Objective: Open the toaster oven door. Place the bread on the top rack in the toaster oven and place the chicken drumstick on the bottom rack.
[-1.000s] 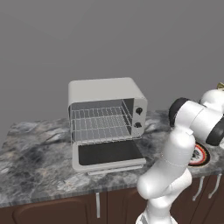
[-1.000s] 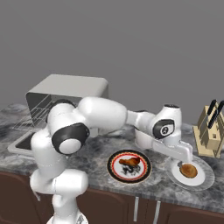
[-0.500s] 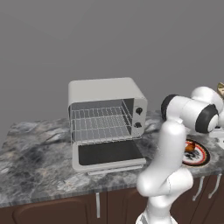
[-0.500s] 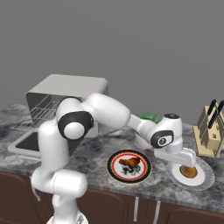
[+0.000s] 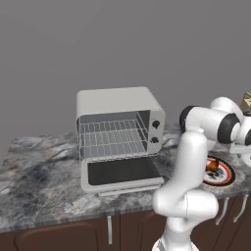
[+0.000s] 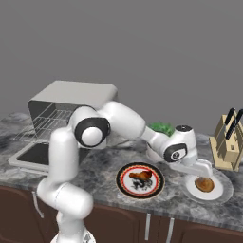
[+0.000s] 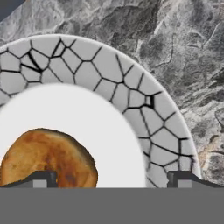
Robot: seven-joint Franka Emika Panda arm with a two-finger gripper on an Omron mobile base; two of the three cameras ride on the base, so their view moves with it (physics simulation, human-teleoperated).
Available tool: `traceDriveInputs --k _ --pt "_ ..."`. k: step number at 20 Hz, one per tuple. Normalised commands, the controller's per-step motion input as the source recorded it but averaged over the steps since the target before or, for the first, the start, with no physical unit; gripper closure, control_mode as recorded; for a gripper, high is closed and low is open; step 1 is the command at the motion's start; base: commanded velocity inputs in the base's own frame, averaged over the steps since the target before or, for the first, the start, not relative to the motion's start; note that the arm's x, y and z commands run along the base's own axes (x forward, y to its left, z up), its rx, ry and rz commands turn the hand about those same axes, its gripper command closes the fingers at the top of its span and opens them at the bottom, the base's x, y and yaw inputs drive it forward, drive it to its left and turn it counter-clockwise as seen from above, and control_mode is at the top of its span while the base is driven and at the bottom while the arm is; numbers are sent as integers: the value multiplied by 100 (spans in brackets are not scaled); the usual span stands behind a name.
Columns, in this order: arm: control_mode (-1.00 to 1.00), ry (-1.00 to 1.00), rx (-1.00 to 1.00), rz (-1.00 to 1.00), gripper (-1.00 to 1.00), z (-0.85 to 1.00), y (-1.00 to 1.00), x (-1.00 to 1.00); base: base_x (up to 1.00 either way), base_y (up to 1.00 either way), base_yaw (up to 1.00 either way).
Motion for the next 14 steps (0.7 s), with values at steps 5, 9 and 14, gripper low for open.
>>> traceDriveInputs --k 5,9,14 --pt "-100 0 3 11 -100 -5 -65 7 0 0 0" --pt "-100 0 7 9 -100 0 -55 0 0 0 0" --pt "-100 0 7 8 -100 2 -48 -11 0 0 0"
